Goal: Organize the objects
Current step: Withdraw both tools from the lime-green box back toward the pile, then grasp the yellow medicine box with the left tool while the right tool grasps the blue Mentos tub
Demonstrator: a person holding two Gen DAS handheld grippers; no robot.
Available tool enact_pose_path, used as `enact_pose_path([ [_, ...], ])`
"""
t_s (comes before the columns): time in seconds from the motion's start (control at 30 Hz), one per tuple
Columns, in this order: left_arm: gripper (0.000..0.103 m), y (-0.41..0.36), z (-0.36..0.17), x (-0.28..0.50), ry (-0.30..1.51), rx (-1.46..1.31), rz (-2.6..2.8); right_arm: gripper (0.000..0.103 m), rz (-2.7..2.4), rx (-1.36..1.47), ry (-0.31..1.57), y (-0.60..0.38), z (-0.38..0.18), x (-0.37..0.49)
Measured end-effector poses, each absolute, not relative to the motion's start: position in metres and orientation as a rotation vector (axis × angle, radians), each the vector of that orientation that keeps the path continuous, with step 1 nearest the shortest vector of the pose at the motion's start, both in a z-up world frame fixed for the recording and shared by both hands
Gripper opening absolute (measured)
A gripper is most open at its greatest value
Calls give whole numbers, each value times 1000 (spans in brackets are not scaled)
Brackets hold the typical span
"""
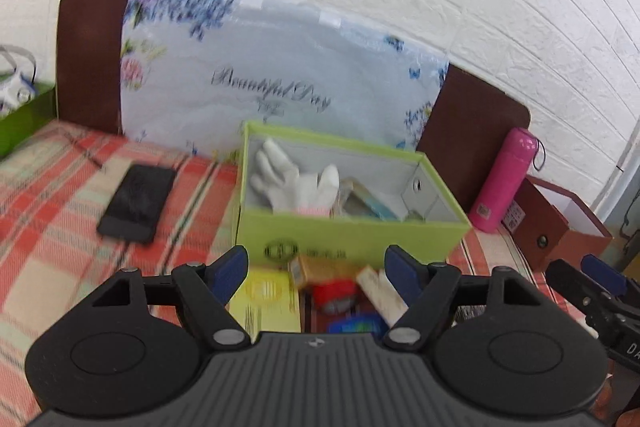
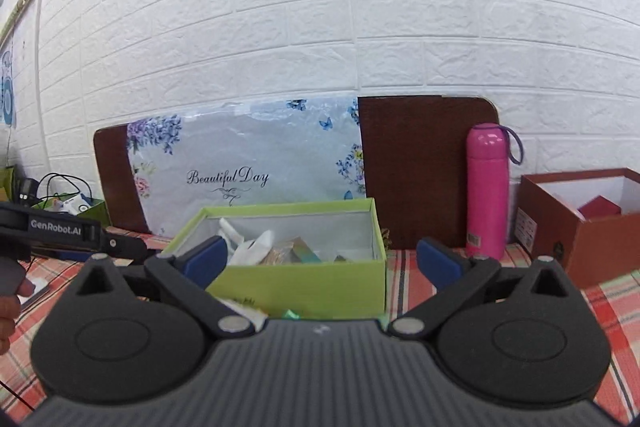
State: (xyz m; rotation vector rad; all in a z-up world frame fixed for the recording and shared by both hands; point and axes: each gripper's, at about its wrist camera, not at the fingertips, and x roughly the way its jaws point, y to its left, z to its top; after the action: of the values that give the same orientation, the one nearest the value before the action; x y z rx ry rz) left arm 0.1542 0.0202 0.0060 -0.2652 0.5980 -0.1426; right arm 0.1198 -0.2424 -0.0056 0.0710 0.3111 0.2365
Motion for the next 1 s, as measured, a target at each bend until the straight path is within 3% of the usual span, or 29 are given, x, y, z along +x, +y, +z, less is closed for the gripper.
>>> enact_pose_path([
  [0.53,78,15,-72,108,724,-221,-45,103,259,232,558,-242,-95,50],
  [1.0,78,11,-88,166,706,-206,-45,86,311,169,624,-224,-106,48],
])
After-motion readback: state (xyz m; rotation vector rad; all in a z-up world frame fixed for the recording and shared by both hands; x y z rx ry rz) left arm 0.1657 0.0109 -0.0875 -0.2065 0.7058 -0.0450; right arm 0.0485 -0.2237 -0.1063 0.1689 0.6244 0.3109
